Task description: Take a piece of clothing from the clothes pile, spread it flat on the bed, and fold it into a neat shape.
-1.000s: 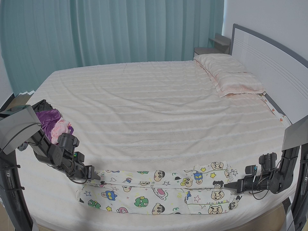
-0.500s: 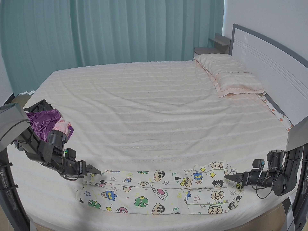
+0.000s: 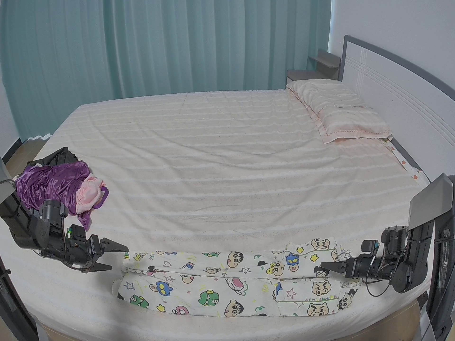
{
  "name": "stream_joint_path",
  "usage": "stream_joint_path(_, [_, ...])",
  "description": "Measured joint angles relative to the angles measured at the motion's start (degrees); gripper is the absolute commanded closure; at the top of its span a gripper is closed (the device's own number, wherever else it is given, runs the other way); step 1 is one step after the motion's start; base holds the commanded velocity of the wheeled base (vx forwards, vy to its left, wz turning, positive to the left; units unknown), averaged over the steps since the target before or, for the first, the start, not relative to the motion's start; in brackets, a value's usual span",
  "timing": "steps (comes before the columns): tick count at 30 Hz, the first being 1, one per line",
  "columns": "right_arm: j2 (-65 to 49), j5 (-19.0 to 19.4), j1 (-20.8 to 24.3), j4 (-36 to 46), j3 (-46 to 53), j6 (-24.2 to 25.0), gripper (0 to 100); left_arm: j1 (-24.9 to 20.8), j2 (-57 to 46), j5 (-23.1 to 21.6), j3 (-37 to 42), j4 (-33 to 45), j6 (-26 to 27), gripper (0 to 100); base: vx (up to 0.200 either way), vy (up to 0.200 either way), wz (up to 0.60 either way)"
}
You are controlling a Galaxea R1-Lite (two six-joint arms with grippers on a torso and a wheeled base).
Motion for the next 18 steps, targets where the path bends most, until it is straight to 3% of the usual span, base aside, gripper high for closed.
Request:
stream_joint_path(5, [1.2, 0.0, 0.4, 0.3, -0.9, 0.1, 100, 0.5, -0.3, -0.1, 2.4, -4.3, -2.0, 0, 0.0, 0.0, 0.0])
stream_joint_path(18, [0.0, 0.5, -0.7, -3.2, 5.8, -0.1, 100, 0.6, -0.5, -0.2, 3.5, -4.5, -2.1, 0, 0.0, 0.0, 0.0])
